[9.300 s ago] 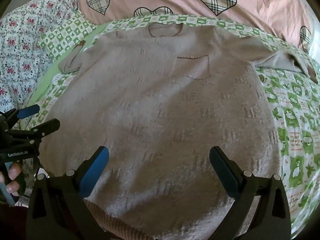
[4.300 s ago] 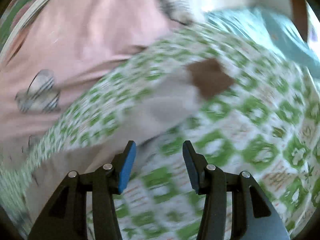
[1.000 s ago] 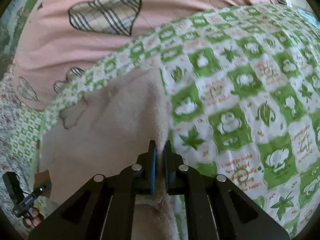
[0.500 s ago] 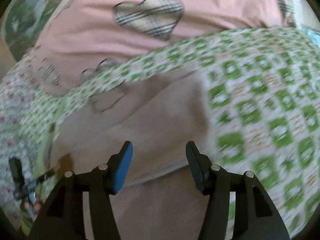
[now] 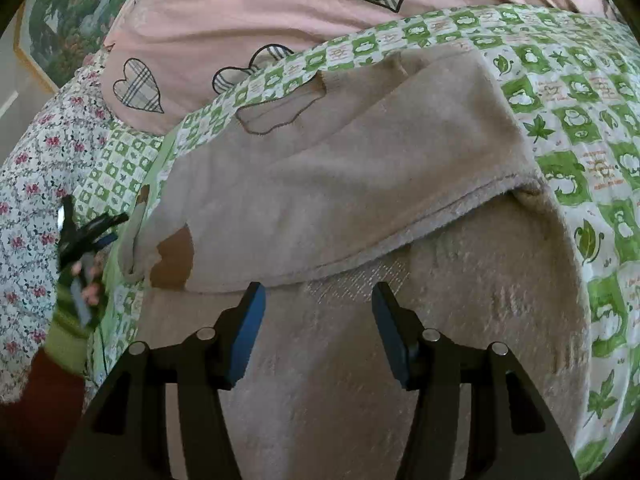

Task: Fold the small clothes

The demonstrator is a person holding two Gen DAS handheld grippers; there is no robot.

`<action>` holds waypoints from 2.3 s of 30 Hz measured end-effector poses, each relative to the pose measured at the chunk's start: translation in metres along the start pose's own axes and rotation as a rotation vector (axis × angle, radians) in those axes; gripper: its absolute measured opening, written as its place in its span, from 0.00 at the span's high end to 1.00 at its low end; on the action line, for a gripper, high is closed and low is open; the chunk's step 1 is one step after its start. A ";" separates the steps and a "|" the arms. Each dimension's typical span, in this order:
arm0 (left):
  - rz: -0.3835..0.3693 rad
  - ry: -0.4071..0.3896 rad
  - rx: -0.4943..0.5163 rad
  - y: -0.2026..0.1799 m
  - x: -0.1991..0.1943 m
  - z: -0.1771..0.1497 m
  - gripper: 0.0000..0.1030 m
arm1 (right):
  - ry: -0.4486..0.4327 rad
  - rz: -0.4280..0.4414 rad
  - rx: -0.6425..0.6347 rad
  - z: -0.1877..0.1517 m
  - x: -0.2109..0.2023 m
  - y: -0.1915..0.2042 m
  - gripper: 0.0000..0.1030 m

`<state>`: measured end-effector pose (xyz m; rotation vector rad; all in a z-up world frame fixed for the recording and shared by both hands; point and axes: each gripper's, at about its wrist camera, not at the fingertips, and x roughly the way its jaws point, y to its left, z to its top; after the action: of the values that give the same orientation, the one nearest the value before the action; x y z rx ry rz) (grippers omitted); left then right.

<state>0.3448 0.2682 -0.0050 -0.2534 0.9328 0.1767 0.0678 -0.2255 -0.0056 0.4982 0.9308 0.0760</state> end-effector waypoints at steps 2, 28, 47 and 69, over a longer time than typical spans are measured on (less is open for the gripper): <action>0.005 0.028 -0.043 0.012 0.020 0.017 0.23 | 0.006 -0.006 -0.005 -0.001 -0.002 0.000 0.45; -0.511 -0.144 0.313 -0.208 -0.131 -0.104 0.95 | -0.057 0.014 0.063 -0.016 -0.027 -0.018 0.45; -0.510 0.042 0.575 -0.321 -0.076 -0.215 0.56 | -0.114 0.023 0.170 0.007 -0.036 -0.052 0.45; -0.217 0.084 0.158 -0.085 -0.045 -0.155 0.48 | -0.032 0.054 0.151 0.078 0.061 -0.030 0.91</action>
<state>0.2212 0.1402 -0.0446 -0.2150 0.9896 -0.1084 0.1614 -0.2653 -0.0260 0.6634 0.8956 0.0468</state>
